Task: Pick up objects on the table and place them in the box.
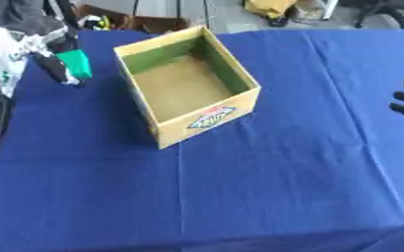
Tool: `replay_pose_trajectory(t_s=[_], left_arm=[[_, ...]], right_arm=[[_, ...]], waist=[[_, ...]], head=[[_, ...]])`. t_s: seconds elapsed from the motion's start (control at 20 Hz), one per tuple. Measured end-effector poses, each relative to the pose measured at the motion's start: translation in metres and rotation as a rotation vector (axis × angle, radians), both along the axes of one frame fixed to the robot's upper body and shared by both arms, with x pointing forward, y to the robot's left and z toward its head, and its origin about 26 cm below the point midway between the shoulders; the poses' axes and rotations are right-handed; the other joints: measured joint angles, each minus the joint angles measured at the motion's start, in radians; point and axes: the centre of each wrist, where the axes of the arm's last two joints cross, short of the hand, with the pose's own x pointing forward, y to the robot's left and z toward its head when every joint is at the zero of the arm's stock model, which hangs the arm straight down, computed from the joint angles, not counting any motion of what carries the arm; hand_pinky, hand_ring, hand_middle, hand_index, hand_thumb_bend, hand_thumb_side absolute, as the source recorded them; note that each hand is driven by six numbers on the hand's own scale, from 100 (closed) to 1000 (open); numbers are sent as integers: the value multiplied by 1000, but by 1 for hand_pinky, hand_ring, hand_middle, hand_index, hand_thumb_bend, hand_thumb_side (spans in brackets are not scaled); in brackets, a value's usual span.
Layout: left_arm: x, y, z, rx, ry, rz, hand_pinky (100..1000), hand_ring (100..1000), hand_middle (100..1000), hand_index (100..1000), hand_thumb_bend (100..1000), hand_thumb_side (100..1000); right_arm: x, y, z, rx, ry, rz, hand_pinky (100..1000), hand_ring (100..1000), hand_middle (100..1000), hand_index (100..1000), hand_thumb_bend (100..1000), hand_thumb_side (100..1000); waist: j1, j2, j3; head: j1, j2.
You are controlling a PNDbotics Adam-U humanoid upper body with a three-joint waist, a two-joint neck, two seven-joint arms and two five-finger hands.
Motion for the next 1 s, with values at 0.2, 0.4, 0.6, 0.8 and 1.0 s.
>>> replay_pose_trajectory(t_s=[0.2, 0.4, 0.6, 0.8, 1.0], left_arm=[[-2, -28, 25, -42, -82, -100, 620, 424, 328, 434, 523, 166], [-1, -73, 27, -74, -104, -207, 624, 438, 342, 449, 531, 185], [1, -109, 9, -62, -66, -261, 627, 449, 351, 461, 546, 204], [3, -133, -13, -34, -31, -280, 642, 476, 390, 515, 639, 268], [3, -142, -36, 12, 10, -272, 691, 569, 500, 649, 749, 349]], right_arm=[[0, 0, 0, 0, 0, 0, 745, 759, 763, 832, 100, 974], [0, 0, 0, -1, 3, 4, 745, 759, 763, 832, 100, 976], [0, 2, -1, -1, 6, 11, 745, 759, 763, 832, 100, 977], [0, 4, -2, 6, 9, 23, 745, 759, 763, 832, 100, 979], [0, 5, -2, 9, 11, 28, 745, 758, 761, 832, 100, 981]], waist=[[-1, -3, -4], [-5, -6, -14], [-7, -6, -22], [-10, -6, -30], [-11, -6, -34]], head=[[2, 0], [9, 0], [20, 0], [28, 0], [30, 0]])
